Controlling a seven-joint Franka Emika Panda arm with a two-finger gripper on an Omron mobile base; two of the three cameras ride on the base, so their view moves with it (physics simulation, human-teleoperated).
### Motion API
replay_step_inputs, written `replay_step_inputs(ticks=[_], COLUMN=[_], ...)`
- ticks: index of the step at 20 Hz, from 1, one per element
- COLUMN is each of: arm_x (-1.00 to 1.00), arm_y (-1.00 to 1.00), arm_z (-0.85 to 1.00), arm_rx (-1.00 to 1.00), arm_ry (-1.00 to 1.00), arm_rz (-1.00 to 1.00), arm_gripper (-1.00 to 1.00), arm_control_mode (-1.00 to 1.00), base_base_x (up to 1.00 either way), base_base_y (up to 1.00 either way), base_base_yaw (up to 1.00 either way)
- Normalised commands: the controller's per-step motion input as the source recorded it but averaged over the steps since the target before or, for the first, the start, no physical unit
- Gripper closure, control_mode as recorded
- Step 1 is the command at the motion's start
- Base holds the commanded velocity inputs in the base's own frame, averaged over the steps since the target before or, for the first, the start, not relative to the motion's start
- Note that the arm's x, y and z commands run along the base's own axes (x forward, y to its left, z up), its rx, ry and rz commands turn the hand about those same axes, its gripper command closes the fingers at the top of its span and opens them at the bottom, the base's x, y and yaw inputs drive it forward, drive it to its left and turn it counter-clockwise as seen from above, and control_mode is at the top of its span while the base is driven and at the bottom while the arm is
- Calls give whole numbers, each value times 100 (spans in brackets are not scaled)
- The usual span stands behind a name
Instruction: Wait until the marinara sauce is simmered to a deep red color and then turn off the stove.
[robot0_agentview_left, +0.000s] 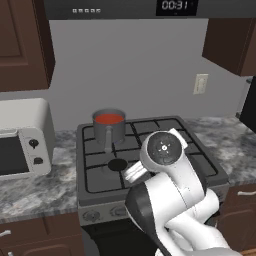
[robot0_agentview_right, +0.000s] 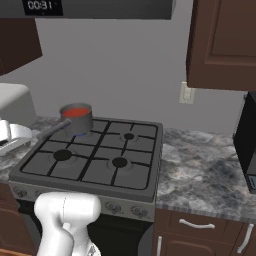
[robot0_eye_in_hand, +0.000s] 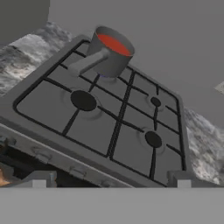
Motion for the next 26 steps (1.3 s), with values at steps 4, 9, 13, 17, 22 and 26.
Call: replay_step_inputs(ticks=[4,9,13,17,22,26], arm_x=[-17,-1,-3,-3,-7,-1], arm_y=[18,8,0,0,0,0], arm_z=[-17,-30,-44,-58,-64,-53], arm_rx=[-17,-25,-26,-25,-23,-16], arm_ry=[-8,-15,-22,-25,-25,-19], arm_rz=[12,7,5,5,5,3], arm_gripper=[-100,-100,-100,-100,-100,-100], arm_control_mode=[-100,-100,-100,-100,-100,-100], base_base_x=[0,0,0,0,0,0], base_base_y=[0,0,0,0,0,0], base_base_yaw=[0,0,0,0,0,0])
